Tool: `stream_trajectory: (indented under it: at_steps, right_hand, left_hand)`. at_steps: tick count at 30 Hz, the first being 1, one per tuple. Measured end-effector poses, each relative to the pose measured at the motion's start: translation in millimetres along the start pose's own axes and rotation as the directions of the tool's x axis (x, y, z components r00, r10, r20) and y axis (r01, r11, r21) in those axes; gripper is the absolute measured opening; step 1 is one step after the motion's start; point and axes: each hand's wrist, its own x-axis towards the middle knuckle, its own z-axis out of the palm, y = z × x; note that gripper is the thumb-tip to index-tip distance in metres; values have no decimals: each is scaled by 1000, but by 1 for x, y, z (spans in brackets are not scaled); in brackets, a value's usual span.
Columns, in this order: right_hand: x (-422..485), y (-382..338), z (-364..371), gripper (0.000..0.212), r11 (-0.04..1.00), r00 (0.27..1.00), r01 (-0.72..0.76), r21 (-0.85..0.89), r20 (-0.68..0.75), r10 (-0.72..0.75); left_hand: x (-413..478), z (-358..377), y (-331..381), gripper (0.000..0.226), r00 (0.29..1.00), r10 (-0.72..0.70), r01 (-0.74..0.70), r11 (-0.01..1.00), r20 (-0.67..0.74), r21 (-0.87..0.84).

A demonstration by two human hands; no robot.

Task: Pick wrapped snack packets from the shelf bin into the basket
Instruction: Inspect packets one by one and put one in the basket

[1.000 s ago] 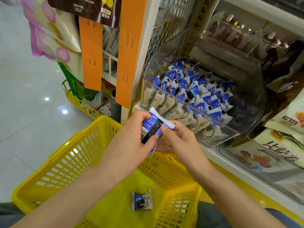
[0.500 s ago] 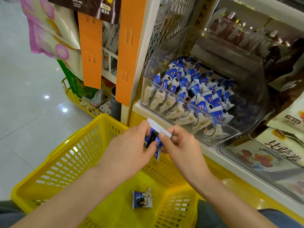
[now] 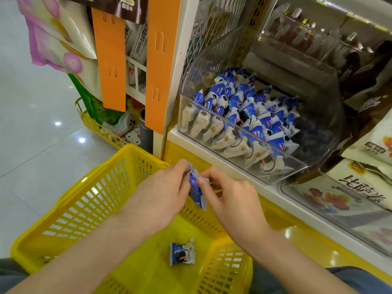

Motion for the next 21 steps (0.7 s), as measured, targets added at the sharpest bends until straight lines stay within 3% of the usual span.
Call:
stream_trajectory:
  at_steps: [4,7,13,21]
  right_hand:
    - [2,-5,1,21,972,997,-78,220,15,76]
    - [4,-6,2,35,937,990,-134,323,92,109]
    - [6,-1,5,41,907,985,-170,386,85,148]
    - [11,-2,4,39,898,985,-173,404,86,151]
  left_hand:
    - [6,0,-1,11,992,-36,33,999,-118,-23]
    - [9,-1,-2,14,983,-81,71,995,-164,-71]
    - [7,4,4,9,980,-132,107,981,-152,-163]
    - [9,2,5,14,978,-101,85,992,-181,-93]
